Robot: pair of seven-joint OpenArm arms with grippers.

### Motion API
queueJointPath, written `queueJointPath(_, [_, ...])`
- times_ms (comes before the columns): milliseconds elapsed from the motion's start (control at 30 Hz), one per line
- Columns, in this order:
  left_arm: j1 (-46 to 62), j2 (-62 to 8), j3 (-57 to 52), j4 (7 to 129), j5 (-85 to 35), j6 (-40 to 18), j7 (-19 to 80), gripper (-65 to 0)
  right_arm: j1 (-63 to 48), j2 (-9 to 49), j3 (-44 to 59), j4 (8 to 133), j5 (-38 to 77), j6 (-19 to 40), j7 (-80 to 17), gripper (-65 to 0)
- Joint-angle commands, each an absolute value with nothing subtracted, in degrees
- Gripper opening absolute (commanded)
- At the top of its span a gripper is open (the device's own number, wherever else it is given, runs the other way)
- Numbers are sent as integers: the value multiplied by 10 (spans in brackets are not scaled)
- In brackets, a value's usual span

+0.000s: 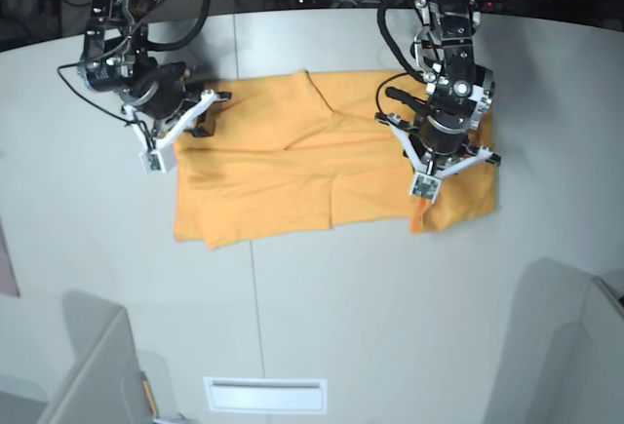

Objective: Fold the T-shirt properly
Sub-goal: 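Move the left gripper to the strip's middle and fold its end over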

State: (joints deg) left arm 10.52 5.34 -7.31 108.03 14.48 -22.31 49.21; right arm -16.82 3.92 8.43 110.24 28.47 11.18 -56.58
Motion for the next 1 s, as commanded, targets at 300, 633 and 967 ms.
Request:
queueJointPath(300, [103,60,16,1088,160,-169,483,-650,-159,44,87,1111,293,115,-555,-650])
queueJointPath(633, [110,60,41,1067,164,-168,483,-650,-159,44,87,1111,293,115,-555,-650])
queueJointPath(967, [108,60,40,1068,164,-168,483,-650,-159,44,87,1111,293,115,-555,-650])
